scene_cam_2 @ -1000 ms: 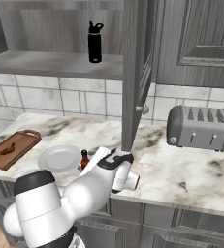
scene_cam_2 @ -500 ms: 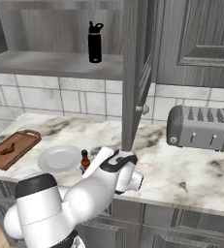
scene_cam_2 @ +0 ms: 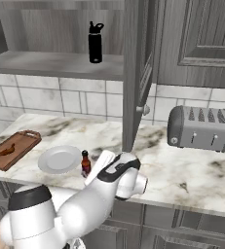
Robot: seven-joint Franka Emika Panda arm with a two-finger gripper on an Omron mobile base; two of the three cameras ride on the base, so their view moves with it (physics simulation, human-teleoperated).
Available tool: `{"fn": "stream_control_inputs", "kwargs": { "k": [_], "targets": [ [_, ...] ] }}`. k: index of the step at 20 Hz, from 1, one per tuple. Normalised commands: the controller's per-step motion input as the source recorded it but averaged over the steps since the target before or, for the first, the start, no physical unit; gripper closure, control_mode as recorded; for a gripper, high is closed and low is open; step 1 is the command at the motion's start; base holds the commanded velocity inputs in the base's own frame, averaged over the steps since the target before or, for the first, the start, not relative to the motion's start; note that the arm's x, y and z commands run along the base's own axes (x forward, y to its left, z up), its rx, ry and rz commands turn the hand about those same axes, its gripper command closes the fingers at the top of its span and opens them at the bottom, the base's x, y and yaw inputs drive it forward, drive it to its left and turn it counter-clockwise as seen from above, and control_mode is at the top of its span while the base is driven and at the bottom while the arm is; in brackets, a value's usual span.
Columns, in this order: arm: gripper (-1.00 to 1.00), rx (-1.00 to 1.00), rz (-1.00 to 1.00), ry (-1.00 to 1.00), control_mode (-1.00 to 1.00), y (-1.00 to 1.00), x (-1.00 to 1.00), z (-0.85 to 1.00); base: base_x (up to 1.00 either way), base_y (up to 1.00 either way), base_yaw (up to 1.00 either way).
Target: Pick the chicken drumstick from the plate and place it on the cutting board. Then pick the condiment bottle from the cabinet and place it next to the cutting board.
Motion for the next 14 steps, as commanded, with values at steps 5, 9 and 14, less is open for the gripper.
{"fn": "stream_control_inputs", "kwargs": {
  "k": [5,9,14],
  "targets": [
    [-1.0,-0.19,0.0,-0.01,-1.0,-0.1,-0.28,0.36,0.0,0.0,0.0],
    [-1.0,-0.28,0.0,-0.08,-1.0,-0.08,-0.25,0.47,0.0,0.0,0.0],
    [-1.0,-0.35,0.0,-0.15,-1.0,-0.03,-0.37,0.43,0.0,0.0,0.0]
  ]
}}
